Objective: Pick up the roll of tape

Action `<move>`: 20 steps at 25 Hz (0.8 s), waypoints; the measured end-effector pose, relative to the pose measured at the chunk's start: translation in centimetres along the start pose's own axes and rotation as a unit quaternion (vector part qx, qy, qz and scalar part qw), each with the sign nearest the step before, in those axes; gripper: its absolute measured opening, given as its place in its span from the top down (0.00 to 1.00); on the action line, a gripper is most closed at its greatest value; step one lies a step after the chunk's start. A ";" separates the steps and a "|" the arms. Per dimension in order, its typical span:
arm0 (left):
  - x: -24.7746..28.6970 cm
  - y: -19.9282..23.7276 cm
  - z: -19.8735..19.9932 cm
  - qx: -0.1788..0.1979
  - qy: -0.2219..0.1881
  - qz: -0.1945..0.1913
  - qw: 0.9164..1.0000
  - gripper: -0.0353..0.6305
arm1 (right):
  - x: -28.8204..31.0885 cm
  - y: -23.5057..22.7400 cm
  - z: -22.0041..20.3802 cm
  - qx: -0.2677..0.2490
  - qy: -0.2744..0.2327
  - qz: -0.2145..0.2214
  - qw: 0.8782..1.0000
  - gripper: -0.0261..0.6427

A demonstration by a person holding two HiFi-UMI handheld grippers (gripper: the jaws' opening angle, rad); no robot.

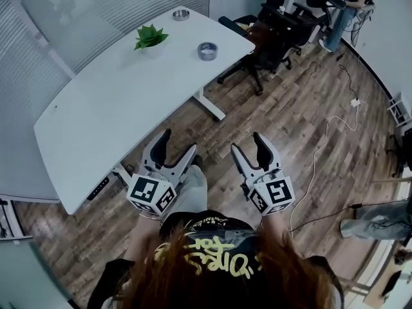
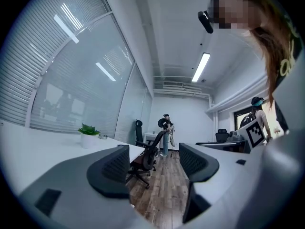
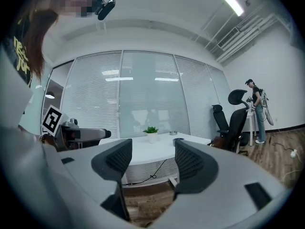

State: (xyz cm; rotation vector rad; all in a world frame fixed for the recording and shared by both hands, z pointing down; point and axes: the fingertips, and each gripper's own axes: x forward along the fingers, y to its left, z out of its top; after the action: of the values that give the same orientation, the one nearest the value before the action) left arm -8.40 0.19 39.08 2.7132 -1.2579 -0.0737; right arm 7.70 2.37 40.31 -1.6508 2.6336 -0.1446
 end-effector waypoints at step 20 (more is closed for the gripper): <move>20.6 13.8 6.1 0.020 -0.023 -0.067 0.997 0.47 | 21.6 -9.5 4.6 -0.024 -0.023 -0.028 0.999 0.57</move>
State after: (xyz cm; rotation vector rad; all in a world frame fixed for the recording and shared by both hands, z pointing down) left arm -6.10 -24.98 35.55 2.8441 -1.0997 -0.1286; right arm 7.15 -21.46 37.18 -1.7205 2.5785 -0.0451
